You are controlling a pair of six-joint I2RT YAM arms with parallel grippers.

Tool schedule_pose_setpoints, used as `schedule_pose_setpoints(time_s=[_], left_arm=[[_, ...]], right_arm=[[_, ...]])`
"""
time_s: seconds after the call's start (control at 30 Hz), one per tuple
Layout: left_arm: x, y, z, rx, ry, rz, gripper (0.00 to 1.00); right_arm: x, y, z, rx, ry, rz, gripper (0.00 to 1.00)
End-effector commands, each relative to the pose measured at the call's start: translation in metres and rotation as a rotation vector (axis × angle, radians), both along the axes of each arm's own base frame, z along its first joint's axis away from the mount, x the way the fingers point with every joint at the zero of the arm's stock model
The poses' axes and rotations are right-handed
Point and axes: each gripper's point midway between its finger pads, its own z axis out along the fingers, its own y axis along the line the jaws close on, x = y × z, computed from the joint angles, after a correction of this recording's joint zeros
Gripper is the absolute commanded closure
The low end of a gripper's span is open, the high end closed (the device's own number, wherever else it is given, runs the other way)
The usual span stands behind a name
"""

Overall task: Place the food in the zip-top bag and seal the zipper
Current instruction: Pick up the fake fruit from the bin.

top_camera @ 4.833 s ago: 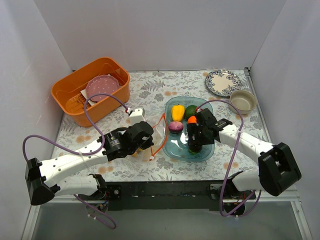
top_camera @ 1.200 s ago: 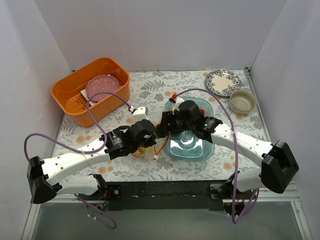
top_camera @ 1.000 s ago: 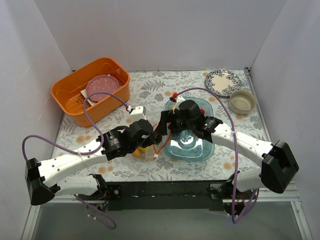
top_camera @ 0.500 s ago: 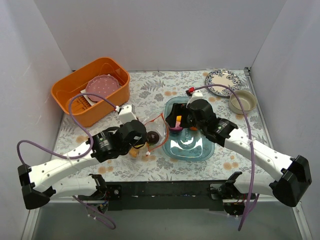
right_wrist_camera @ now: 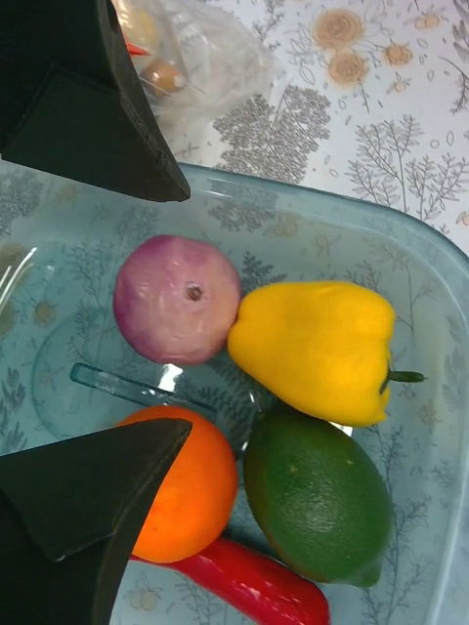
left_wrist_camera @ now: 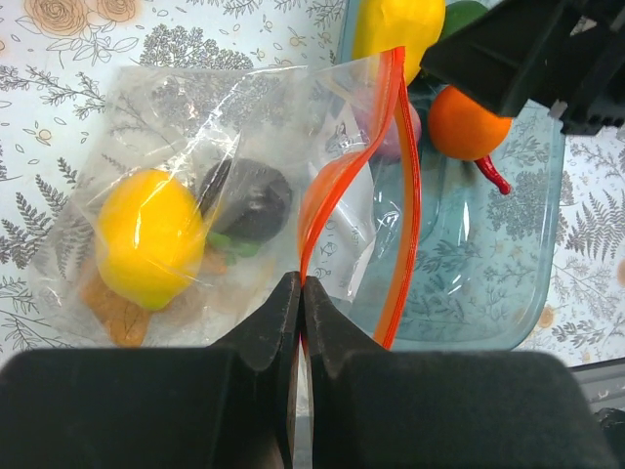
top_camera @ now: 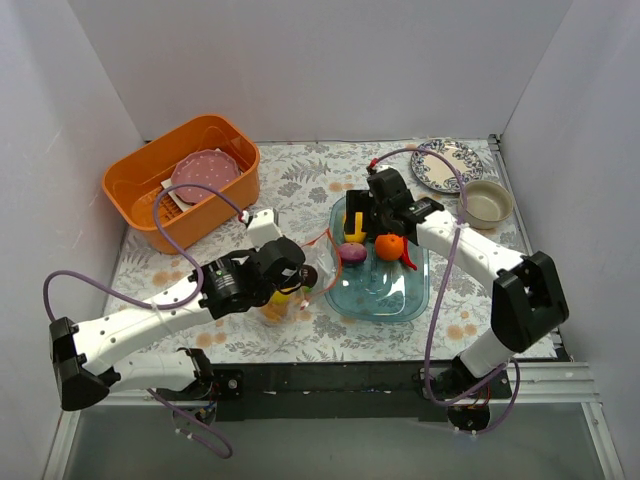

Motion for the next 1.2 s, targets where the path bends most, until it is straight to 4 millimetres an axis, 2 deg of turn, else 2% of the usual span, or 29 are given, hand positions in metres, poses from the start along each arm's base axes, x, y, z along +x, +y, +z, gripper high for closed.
schedule_pose_setpoints(time_s=[0.0,0.03,0.2,0.37,0.53,0.77,1.03,1.17], left_arm=[[0.005,0.003,0.023,-0.043,-0.055,0.016,0.98],[0.005,0.006,0.025,-0.036,-0.069,0.017,0.97],[0.002,0.013,0.025,-0.049,-0.085,0.010,0.96],[0.000,0.006,0.015,-0.069,-0.061,-0.005,0.95],[-0.001,0.007,0.016,-0.073,-0.063,-0.007,0.96],[-0.001,0.009,0.022,-0.042,-0.078,-0.034,0.94],[-0.002,0.005,0.021,-0.048,-0.063,-0.037,0.95],[-0.005,0.003,0.019,-0.069,-0.052,-0.046,0.95]], right_arm=[[0.024,0.005,0.012,-0.014,-0.019,0.033,0.02],[0.028,0.005,0.005,-0.031,-0.008,0.039,0.02],[0.037,0.014,-0.003,-0.038,0.014,0.082,0.02],[0.040,0.014,-0.020,-0.070,0.038,0.100,0.02],[0.046,0.013,-0.038,-0.100,0.058,0.093,0.02],[0.062,0.023,-0.042,-0.092,0.040,0.092,0.02],[0.064,0.016,-0.064,-0.146,0.063,0.075,0.02],[0.063,0.014,-0.072,-0.159,0.075,0.078,0.05]])
